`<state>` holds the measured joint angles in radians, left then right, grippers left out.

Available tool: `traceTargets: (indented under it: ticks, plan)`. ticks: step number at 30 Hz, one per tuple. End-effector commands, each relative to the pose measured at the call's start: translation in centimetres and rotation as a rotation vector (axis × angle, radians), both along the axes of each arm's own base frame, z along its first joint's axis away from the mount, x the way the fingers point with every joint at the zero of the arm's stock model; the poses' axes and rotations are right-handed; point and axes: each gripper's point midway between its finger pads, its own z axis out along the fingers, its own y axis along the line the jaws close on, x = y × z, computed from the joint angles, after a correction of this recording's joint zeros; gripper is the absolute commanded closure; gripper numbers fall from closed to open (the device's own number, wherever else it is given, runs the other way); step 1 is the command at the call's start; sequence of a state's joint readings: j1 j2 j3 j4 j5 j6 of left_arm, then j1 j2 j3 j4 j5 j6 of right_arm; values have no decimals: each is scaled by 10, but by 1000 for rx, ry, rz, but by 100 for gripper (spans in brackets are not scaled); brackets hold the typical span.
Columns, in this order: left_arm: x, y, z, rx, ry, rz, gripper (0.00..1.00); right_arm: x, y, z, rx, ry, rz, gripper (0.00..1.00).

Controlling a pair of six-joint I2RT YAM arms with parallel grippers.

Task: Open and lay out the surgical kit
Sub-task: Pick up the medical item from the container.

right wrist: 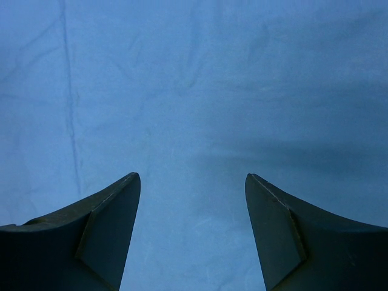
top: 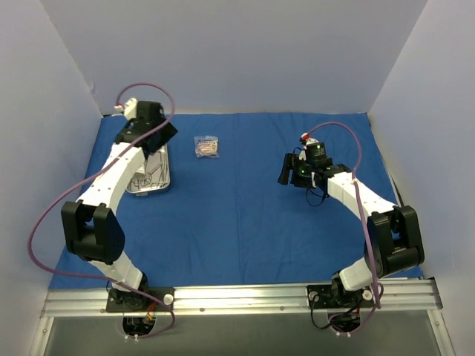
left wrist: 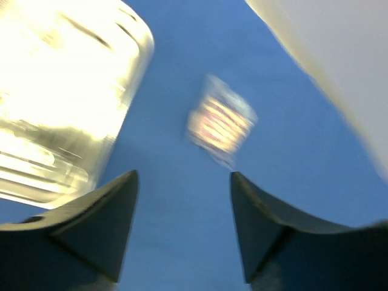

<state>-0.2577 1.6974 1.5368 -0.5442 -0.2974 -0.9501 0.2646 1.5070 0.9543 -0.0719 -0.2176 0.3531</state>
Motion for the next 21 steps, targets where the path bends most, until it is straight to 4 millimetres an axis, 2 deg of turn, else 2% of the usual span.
traceTargets:
  ticks: [1,2,4,5,10,12,15,20,21]
  plan:
    - [-18,62,4,323,60,-113,27,1,7,14,20,-57,33,34]
    - [-18,79,1,355,82,-112,24,2,7,13,20,-56,35,34]
    - [-17,94,-11,417,141,-168,20,3,10,9,29,-47,43,34]
    - [-17,107,-15,429,167,-162,19,3,11,8,31,-42,46,34]
    - [-18,145,-47,598,350,-191,21,8,16,6,33,-36,64,34]
    - [-19,151,-53,635,390,-193,22,9,17,6,32,-35,68,34]
    - [-22,149,-67,601,433,-190,22,10,18,5,31,-33,69,34]
    - [-28,152,-86,384,414,36,23,11,18,3,33,-27,62,34]
    - [-25,161,-87,321,385,90,23,11,18,3,32,-27,59,34]
